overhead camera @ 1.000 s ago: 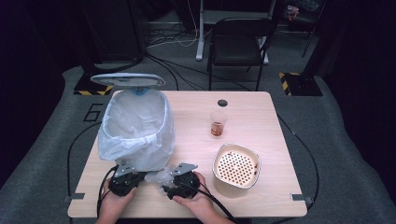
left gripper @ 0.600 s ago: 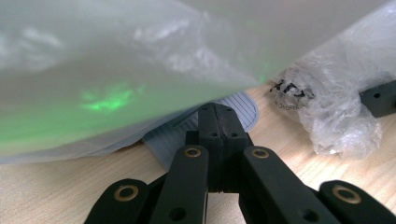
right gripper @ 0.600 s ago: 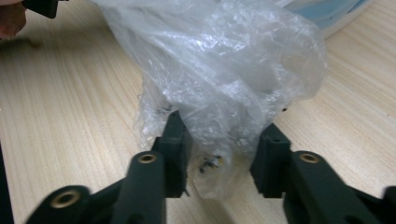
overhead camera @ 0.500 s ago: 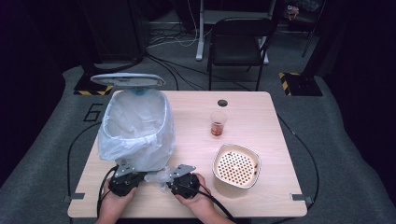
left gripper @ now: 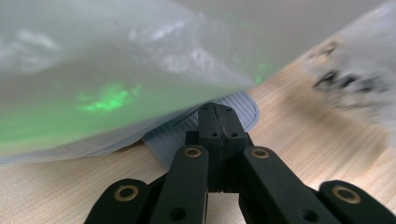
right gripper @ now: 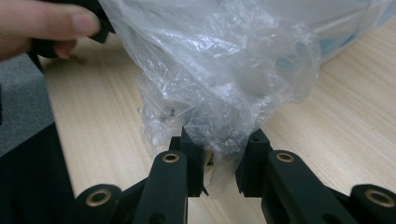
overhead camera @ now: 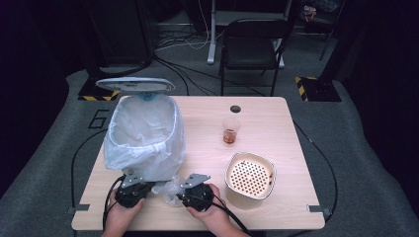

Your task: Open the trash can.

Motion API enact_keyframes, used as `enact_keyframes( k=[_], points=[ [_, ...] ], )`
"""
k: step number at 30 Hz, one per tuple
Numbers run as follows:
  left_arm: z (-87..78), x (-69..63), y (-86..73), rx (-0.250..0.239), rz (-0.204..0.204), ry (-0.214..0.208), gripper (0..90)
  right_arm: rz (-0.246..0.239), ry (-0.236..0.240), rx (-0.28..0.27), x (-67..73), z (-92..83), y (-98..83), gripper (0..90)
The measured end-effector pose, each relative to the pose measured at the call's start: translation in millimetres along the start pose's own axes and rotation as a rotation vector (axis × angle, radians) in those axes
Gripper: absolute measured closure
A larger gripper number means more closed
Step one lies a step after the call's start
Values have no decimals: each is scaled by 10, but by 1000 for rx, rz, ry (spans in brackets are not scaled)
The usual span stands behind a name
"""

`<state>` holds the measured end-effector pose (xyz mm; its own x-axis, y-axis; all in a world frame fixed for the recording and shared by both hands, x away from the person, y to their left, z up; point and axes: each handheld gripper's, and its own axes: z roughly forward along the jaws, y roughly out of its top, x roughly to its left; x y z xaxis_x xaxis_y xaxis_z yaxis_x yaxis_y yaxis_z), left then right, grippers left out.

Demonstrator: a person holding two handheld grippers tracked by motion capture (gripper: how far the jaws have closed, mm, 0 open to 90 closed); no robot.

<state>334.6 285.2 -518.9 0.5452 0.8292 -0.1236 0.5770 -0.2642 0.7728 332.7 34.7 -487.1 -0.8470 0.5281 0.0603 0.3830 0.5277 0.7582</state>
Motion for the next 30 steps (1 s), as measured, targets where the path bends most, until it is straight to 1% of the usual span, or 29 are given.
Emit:
enact_keyframes(
  k=[1, 2, 3, 4, 7, 9, 10, 11, 13, 15, 16, 17, 18, 20, 22, 26, 28, 30],
  points=[
    [0, 0, 0, 0, 0, -1, 900, 5, 6, -5, 11, -34, 16, 766],
    [0, 0, 0, 0, -1, 0, 900, -6, 10, -7, 10, -70, 32, 766],
    [2, -5, -1, -3, -8, 0, 900, -6, 11, -8, 17, -108, 45, 766],
    [12, -18, -2, -18, -26, 0, 900, -7, 14, -9, 19, -144, 56, 765],
    [7, -8, 2, -12, -9, -2, 900, -17, 10, -18, 3, -265, 91, 766],
    [10, -15, -1, -16, -22, -2, 900, -10, 8, -28, -8, -358, 119, 766],
    [10, -15, -1, -15, -23, -1, 900, -4, 8, -36, -13, -407, 136, 766],
    [-4, 6, 2, 6, 6, -2, 900, -7, 8, -44, -22, -455, 157, 767],
    [0, 1, 1, 1, -5, -1, 900, -9, 9, -52, -40, -554, 205, 767],
    [0, 0, 1, 1, -3, -1, 900, -8, 18, -58, -64, -646, 264, 768],
    [0, 0, 2, 1, -3, -1, 900, 0, 20, -63, -67, -693, 293, 767],
    [0, 0, 2, 1, -3, -1, 900, -10, 18, -72, -78, -737, 326, 768],
    [0, 0, 1, 1, -3, 0, 900, -2, 23, -75, -84, -780, 358, 768],
    [0, 1, 1, 0, -4, -1, 900, -8, 30, -88, -114, -859, 425, 767],
    [2, -1, 0, -4, -11, -1, 900, -6, 20, -96, -147, -938, 492, 767],
    [-1, 0, 2, 3, -11, 1, 900, -8, 3, -109, -228, -1052, 595, 767],
    [-1, 0, 3, 3, -9, 0, 900, -22, -9, -108, -273, -1108, 654, 767],
    [-1, 1, 3, 3, -9, 0, 900, -24, -17, -110, -316, -1157, 716, 768]
  ],
)
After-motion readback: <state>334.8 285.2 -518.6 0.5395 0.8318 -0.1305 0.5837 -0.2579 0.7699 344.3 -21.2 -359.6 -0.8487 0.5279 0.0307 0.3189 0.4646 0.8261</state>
